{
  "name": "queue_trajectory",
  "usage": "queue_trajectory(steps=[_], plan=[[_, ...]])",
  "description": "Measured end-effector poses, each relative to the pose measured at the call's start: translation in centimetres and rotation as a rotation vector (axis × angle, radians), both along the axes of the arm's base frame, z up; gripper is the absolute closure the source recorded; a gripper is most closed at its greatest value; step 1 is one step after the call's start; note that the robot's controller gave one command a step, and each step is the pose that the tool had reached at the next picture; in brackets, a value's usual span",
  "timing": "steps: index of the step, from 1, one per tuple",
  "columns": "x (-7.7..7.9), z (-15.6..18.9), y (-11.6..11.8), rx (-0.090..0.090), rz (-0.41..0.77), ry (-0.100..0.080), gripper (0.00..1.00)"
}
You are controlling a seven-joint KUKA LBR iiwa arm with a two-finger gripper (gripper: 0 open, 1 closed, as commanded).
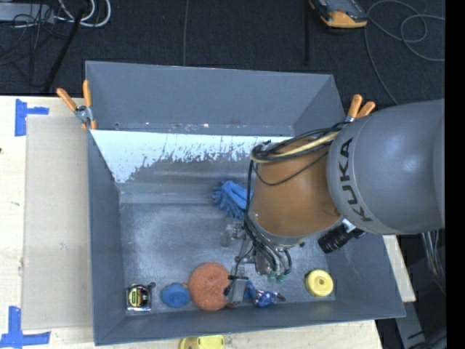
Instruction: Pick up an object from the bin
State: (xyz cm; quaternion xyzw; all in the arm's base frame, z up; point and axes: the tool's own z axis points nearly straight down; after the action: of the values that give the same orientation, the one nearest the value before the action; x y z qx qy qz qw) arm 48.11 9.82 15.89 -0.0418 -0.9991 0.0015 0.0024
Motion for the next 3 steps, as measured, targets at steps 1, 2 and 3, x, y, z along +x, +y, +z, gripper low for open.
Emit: queue_trajectory(steps=[1,2,3], plan=[[-0.9,-2.5,-0.6,0.002,0.015,0.002,0.00],[-0.4,-8.4,0.9,0.005,0.110,-0.016,0.00],[-0.6,-8.7,1.5,0.002,0.030,-0.009,1.00]])
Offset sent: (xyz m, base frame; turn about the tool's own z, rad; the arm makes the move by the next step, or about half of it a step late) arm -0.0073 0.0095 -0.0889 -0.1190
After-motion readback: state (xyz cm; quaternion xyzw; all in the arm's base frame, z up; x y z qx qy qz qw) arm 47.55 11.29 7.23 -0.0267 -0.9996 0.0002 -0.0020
